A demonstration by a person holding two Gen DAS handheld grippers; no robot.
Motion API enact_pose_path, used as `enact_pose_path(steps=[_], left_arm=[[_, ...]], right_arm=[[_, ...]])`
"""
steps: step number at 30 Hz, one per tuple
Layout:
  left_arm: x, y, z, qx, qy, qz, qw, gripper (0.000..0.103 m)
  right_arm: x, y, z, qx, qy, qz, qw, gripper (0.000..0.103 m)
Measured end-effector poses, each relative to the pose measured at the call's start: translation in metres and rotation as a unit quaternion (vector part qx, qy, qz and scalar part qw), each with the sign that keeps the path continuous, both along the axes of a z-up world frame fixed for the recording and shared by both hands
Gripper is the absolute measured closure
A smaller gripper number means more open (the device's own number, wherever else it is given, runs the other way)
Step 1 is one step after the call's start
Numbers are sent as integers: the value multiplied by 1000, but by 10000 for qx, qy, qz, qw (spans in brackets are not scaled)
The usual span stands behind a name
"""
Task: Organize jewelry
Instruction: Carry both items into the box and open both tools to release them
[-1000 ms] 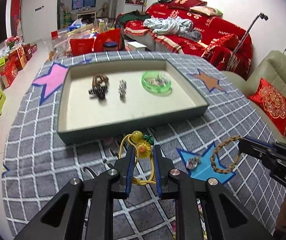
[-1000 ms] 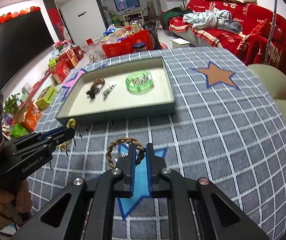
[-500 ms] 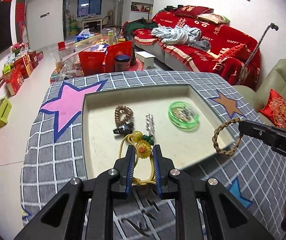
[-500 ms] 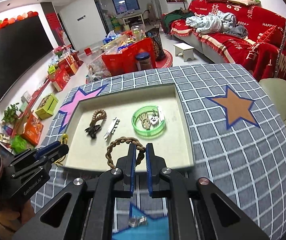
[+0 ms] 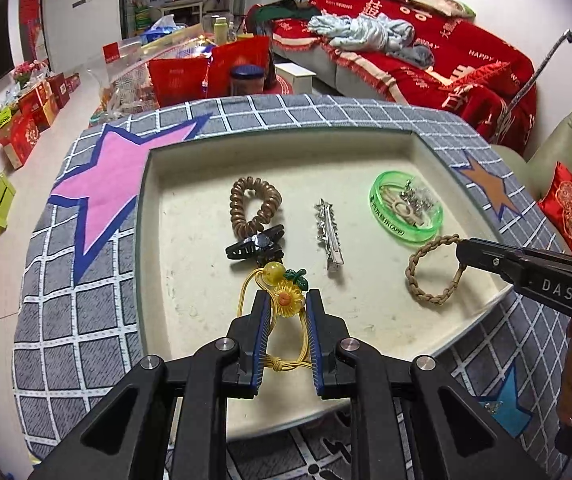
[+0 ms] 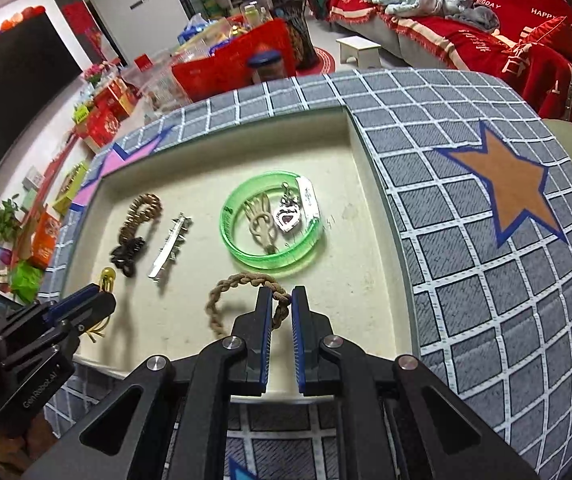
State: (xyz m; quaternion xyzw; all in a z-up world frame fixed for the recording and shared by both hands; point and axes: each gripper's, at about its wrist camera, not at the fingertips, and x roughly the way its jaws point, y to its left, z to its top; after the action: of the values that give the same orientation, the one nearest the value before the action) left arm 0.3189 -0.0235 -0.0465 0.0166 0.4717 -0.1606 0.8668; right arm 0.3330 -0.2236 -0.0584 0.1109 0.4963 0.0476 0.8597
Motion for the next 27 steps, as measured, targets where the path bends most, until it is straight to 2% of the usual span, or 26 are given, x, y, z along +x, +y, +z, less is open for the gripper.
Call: enact_pose_path(steps=[9, 19, 22, 23, 24, 27], left_arm=[[12, -7, -13, 157, 109, 78, 9998, 67], [14, -9, -15, 377, 6, 137, 9992, 67], [12, -8, -15, 314, 25, 146, 9994, 67], [11, -8, -14, 296, 22, 154, 9994, 67], [11, -8, -14, 283, 3, 157, 9995, 67], [6, -8, -11, 269, -110, 146, 9995, 67]], right_arm=[[19, -8, -12, -126, 97, -174, 9997, 92], [23, 3, -12, -418, 22, -7, 9991, 88], [20, 3, -11, -344, 27, 4, 9994, 69], [19, 3, -10, -322, 2, 16, 9995, 59], [16, 3, -8, -300, -35, 28, 9995, 56], [12, 5, -2, -253, -133, 46, 9996, 56]])
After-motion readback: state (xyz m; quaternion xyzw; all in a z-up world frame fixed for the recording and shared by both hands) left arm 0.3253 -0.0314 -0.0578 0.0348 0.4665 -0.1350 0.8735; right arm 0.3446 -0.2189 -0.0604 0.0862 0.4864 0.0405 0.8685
